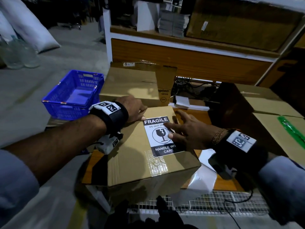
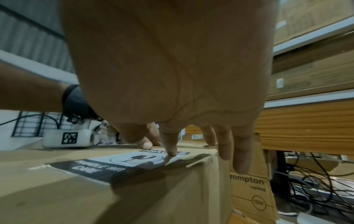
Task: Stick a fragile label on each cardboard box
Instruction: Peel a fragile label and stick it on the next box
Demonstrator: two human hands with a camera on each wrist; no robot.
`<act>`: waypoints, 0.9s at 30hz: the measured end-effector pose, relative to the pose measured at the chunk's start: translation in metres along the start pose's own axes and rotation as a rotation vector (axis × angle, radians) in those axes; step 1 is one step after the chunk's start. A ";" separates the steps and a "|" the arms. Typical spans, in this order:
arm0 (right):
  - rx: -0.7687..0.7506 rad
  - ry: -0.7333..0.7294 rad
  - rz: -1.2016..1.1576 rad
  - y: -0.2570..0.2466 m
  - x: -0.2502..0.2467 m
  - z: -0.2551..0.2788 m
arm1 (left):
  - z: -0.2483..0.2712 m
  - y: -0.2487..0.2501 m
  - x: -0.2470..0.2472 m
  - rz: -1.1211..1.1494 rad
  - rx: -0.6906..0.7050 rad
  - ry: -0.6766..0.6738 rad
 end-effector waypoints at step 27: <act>-0.243 0.191 -0.067 -0.049 -0.043 -0.027 | -0.005 -0.008 0.003 0.048 -0.009 -0.002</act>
Point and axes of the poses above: each hand's wrist, its own z-axis away from the middle knuckle, its own x-axis out of the palm, y = z × x, the point moved 10 cm from there along -z, towards the middle knuckle, and after that the axes turned 9 degrees about -y, right-handed, at the moved point
